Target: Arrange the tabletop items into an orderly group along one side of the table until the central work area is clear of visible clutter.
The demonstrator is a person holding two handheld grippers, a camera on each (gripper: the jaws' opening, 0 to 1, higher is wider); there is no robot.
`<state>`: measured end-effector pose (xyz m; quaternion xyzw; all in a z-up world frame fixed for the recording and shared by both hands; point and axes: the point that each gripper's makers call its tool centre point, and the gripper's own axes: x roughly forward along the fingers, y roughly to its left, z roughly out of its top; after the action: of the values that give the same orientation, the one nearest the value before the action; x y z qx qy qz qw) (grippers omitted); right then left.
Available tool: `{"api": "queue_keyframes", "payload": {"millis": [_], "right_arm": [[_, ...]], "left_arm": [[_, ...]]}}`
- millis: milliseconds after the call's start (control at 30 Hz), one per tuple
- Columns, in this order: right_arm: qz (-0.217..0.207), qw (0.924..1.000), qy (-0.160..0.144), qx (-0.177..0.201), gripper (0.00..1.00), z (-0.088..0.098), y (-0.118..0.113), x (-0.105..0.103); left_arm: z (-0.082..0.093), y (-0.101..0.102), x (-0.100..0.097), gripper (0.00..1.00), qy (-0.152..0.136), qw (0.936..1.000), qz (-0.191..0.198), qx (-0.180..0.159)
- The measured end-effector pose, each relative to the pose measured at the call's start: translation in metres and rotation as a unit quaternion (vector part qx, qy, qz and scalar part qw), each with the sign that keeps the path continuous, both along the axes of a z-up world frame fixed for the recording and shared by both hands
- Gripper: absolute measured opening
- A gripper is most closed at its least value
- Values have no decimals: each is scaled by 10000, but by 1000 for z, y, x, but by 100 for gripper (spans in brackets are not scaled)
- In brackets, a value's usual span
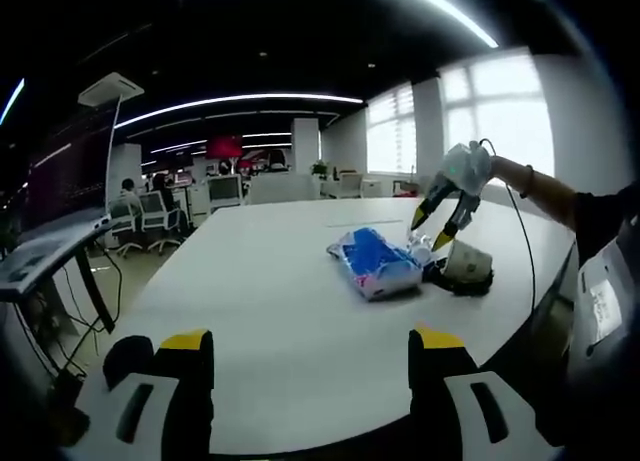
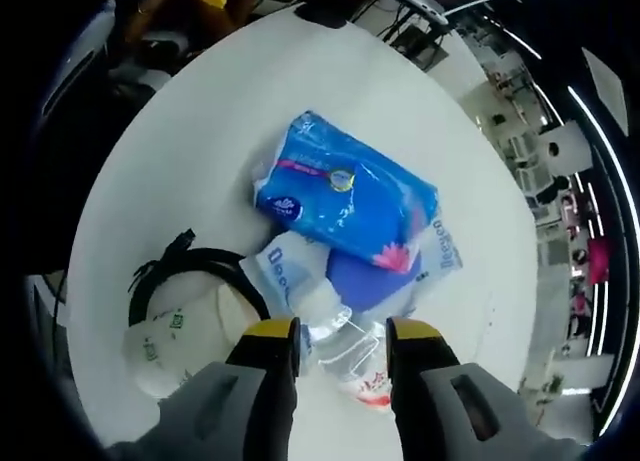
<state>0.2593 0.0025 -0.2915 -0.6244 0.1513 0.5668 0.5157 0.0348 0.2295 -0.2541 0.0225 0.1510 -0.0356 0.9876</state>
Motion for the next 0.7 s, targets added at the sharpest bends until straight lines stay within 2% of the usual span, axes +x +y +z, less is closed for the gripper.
{"api": "queue_keyframes", "payload": {"millis": [700], "right_arm": [[570,9961,119,-658,24,-16,2,-2]], "left_arm": [[1,1,-4,79,-74,9999,47,-124]]}}
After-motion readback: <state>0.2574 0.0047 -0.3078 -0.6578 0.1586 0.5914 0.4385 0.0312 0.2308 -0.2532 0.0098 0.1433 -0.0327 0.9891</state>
